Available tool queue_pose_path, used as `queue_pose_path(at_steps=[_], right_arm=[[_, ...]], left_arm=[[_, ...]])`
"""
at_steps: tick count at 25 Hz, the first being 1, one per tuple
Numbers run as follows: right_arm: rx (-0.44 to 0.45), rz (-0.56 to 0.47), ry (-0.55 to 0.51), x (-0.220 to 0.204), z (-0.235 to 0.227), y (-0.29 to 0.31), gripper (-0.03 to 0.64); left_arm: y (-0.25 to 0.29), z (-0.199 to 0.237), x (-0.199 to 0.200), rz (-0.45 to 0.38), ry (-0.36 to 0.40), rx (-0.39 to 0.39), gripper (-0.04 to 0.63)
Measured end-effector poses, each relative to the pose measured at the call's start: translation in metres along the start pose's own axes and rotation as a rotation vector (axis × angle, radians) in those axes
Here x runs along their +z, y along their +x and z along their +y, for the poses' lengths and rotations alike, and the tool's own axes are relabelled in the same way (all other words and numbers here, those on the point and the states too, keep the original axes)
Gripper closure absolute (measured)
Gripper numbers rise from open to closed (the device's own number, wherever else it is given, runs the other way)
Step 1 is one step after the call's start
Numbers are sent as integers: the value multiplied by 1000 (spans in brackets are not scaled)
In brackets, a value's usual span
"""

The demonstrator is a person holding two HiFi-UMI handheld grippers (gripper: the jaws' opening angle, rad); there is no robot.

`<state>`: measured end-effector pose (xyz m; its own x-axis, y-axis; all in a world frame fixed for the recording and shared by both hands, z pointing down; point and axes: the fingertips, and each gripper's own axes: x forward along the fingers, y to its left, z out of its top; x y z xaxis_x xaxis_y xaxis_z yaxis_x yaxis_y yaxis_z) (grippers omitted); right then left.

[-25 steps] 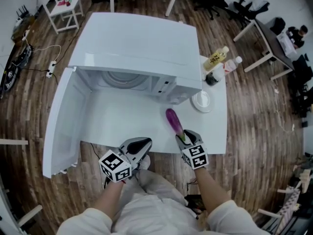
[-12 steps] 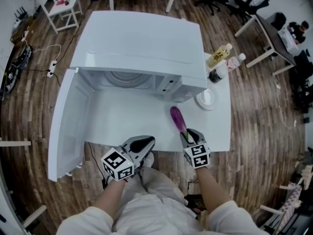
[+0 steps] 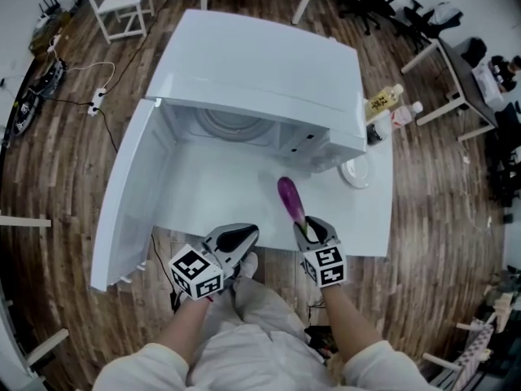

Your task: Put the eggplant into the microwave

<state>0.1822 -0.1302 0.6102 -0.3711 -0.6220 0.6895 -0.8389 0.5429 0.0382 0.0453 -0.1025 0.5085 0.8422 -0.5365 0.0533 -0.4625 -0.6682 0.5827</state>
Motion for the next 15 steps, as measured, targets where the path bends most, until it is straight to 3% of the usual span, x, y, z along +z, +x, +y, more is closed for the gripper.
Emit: queue_pose_path(at_steps=[8,15], right_arm=[[69,-45,-76,47,32,17,469],[105,-99,-149,101,44,35,469]], left_arm=[[-22,12,13,-59,0,38,592],[-21,33,41,-116,50,83,592]])
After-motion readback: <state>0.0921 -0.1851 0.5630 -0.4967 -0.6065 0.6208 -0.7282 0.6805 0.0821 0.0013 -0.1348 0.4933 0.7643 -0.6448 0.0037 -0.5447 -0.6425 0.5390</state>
